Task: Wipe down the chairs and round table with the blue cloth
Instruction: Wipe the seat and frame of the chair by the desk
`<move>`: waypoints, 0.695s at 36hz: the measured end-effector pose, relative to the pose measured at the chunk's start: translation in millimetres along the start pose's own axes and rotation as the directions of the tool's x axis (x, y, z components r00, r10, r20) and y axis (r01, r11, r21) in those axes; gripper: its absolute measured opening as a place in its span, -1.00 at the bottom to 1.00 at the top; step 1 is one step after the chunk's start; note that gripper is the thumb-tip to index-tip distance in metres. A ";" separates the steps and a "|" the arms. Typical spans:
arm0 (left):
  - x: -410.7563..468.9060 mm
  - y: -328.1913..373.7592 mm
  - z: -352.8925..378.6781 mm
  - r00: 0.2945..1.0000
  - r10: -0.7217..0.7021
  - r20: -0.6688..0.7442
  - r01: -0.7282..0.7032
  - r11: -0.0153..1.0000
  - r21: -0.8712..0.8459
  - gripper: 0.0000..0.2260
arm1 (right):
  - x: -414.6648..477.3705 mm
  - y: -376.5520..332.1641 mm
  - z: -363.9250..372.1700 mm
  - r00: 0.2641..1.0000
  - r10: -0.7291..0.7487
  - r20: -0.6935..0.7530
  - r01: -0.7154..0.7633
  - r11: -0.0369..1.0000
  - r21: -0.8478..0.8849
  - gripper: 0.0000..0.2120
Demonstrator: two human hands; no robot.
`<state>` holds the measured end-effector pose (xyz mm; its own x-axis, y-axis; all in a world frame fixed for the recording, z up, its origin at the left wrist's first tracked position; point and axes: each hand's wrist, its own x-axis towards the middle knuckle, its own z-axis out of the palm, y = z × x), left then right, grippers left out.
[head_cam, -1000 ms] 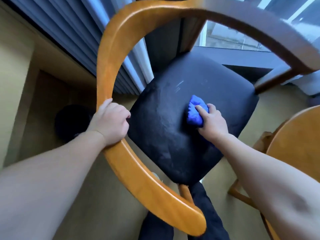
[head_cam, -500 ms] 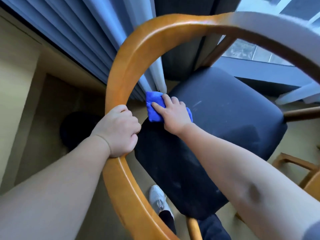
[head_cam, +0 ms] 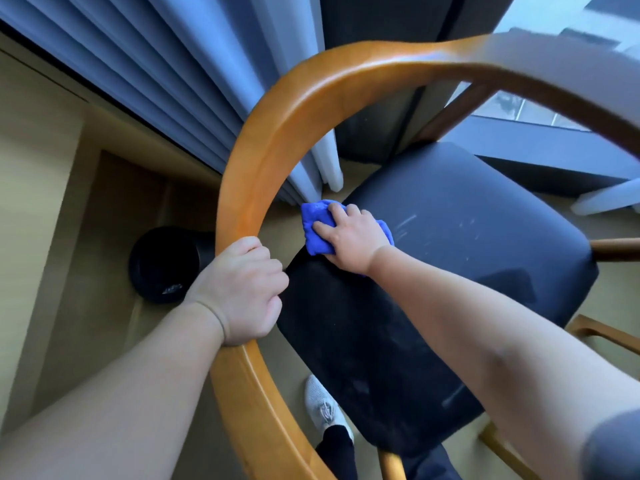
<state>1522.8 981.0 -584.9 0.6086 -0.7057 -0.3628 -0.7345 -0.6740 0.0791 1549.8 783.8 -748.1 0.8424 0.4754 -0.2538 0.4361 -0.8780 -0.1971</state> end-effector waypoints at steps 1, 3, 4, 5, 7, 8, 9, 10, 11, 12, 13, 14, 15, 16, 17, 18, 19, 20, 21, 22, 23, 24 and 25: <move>-0.4 0.4 0.4 1.000 -0.005 0.009 0.005 1.000 0.001 -0.84 | 0.9 6.9 -1.9 1.000 0.009 0.002 -0.009 1.000 0.009 -0.66; -0.9 0.1 1.3 1.000 -0.012 0.017 0.012 1.000 0.009 -0.83 | 3.2 26.0 -7.6 0.999 0.047 -0.011 -0.047 0.999 0.022 -0.64; -0.7 0.3 0.9 1.000 -0.014 0.021 0.014 1.000 0.005 -0.83 | 3.6 38.1 -11.0 0.998 0.063 -0.023 -0.063 0.998 0.027 -0.63; -0.1 0.5 -0.2 0.999 -0.014 0.029 0.014 1.000 -0.001 -0.83 | 2.7 50.4 -14.4 0.996 0.076 -0.037 -0.075 0.997 0.027 -0.62; 0.7 0.4 -1.1 0.999 -0.015 0.045 0.015 1.000 0.003 -0.82 | -0.9 74.0 -19.8 0.993 0.094 -0.069 -0.094 0.995 0.016 -0.61; 0.4 0.7 -1.0 0.998 -0.016 0.053 0.015 1.000 0.010 -0.82 | -3.3 85.0 -21.8 0.991 0.107 -0.076 -0.106 0.994 0.012 -0.62; -0.2 0.9 -1.3 0.998 -0.017 0.057 0.016 1.000 0.013 -0.82 | -5.7 95.7 -23.5 0.988 0.131 -0.077 -0.131 0.991 0.010 -0.61; -0.3 0.9 -1.5 0.998 -0.020 0.058 0.019 1.000 0.011 -0.82 | -7.8 107.1 -25.5 0.982 0.171 -0.081 -0.171 0.985 0.006 -0.59; -0.2 1.2 -1.9 0.998 -0.022 0.056 0.021 1.000 0.007 -0.82 | -10.7 118.6 -28.0 0.970 0.227 -0.083 -0.227 0.974 0.006 -0.57; 0.0 1.1 -2.1 0.998 -0.020 0.053 0.019 1.000 0.003 -0.82 | -14.7 130.8 -30.8 0.952 0.294 -0.090 -0.294 0.956 0.013 -0.57; 0.2 0.6 -2.4 0.998 -0.018 0.052 0.017 1.000 0.003 -0.82 | -19.4 143.3 -33.8 0.925 0.366 -0.103 -0.365 0.931 0.028 -0.57; 0.3 0.3 -2.3 0.999 -0.018 0.051 0.018 1.000 0.006 -0.82 | -24.1 155.4 -35.6 0.894 0.433 -0.116 -0.431 0.901 0.043 -0.58; 0.2 0.1 -2.3 0.999 -0.017 0.051 0.017 1.000 0.008 -0.83 | -28.7 165.5 -37.5 0.866 0.484 -0.125 -0.482 0.875 0.047 -0.59; -0.1 0.1 -2.1 0.999 -0.014 0.053 0.014 1.000 0.009 -0.83 | -31.8 173.1 -38.4 0.854 0.504 -0.126 -0.504 0.863 0.039 -0.58; -0.5 0.0 -2.2 0.999 -0.009 0.053 0.009 1.000 0.008 -0.83 | -33.5 177.6 -38.9 0.855 0.503 -0.125 -0.503 0.864 0.029 -0.57; -0.9 -0.2 -2.0 0.999 -0.006 0.054 0.005 1.000 0.005 -0.83 | -33.9 179.8 -38.4 0.859 0.497 -0.122 -0.497 0.867 0.033 -0.56; -1.3 -0.3 -2.0 0.999 -0.004 0.052 0.004 1.000 0.001 -0.83 | -33.9 179.7 -38.3 0.858 0.499 -0.122 -0.497 0.866 0.048 -0.54; -1.4 -0.3 -1.8 0.999 -0.005 0.049 0.005 1.000 0.001 -0.83 | -33.7 179.0 -37.4 0.850 0.511 -0.128 -0.506 0.860 0.073 -0.53; -1.2 -0.4 -1.5 0.999 -0.005 0.045 0.005 1.000 0.005 -0.83 | -33.5 177.0 -36.2 0.837 0.529 -0.136 -0.519 0.848 0.104 -0.53; -1.2 -0.6 -1.5 0.999 -0.005 0.042 0.005 1.000 0.009 -0.83 | -33.3 174.2 -35.2 0.823 0.550 -0.142 -0.535 0.834 0.136 -0.51; -1.3 -0.7 -1.6 0.999 -0.003 0.042 0.002 1.000 0.011 -0.84 | -33.2 170.4 -33.7 0.808 0.571 -0.143 -0.549 0.819 0.168 -0.50; -1.3 -0.9 -1.7 0.999 0.002 0.044 -0.003 1.000 0.010 -0.84 | -33.0 166.1 -31.4 0.792 0.593 -0.145 -0.564 0.801 0.199 -0.48; -1.3 -1.0 -2.0 0.999 0.008 0.045 -0.008 1.000 0.009 -0.84 | -32.9 160.9 -30.0 0.771 0.621 -0.141 -0.585 0.778 0.228 -0.46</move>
<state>1523.4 982.2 -582.7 0.5887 -0.7003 -0.4038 -0.7421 -0.6662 0.0734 1601.8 625.2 -743.1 0.9651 -0.1861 -0.1844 -0.2252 -0.9489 -0.2211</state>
